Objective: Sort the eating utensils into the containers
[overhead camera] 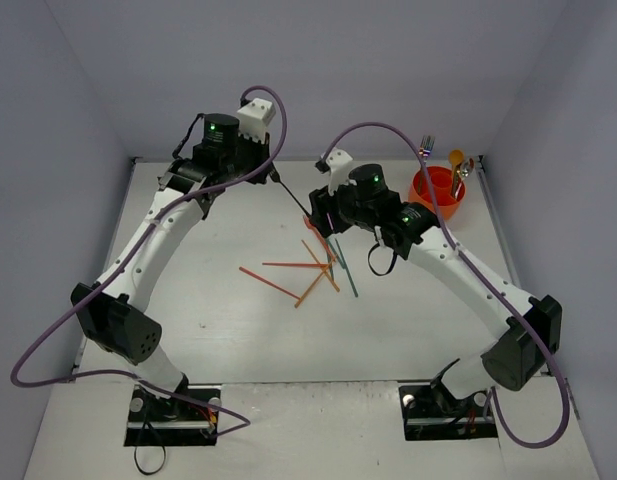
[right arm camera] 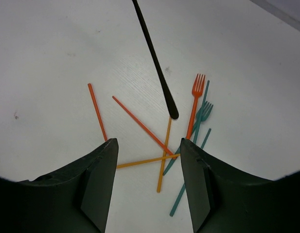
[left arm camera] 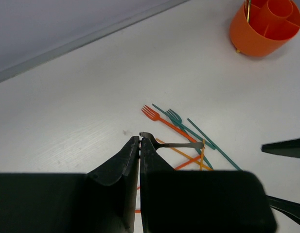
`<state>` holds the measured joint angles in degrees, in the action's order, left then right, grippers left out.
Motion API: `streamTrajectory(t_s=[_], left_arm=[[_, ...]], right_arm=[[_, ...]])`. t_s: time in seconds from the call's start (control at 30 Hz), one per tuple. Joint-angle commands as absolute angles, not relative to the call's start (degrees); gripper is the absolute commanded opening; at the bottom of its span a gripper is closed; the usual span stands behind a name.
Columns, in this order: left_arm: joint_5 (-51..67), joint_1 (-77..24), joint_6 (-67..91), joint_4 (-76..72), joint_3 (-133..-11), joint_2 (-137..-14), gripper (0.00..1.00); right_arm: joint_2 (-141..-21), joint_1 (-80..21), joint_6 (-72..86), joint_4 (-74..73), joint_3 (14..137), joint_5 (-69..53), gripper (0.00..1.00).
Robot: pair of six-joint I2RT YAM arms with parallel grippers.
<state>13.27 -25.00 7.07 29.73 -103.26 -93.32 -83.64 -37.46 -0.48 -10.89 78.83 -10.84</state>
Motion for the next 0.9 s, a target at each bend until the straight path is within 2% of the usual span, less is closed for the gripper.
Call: streamTrajectory(t_s=[0.0,0.3,0.43,0.67,0.8,0.87], left_arm=[[15.5,-27.4,9.0,30.1,-105.1,-89.2,0.00],[18.2,-30.4,10.7,30.4,-103.9,-88.8,0.00],[18.8,-30.8,11.2,30.4,-103.9,-88.5,0.00],[18.6,-31.2,11.4,31.2,-103.7,-88.7,0.00],[18.2,-31.5,11.6,32.7,-103.9,-89.6,0.00],[18.0,-31.6,11.9,33.0,-103.9,-89.7,0.00]], right_arm=[[-86.2,-38.2,-3.3,-7.4,84.7,-12.7,0.51],[-89.9,-39.0,-3.1,-5.3,86.7,-13.3,0.50],[-90.5,-39.0,-3.4,-4.7,86.3,-12.9,0.45],[-89.8,-39.6,-3.7,-4.6,85.9,-11.1,0.21],[-89.1,-39.9,-4.0,-4.7,85.1,-9.6,0.00],[-88.9,-39.9,-3.9,-4.7,84.5,-8.7,0.00]])
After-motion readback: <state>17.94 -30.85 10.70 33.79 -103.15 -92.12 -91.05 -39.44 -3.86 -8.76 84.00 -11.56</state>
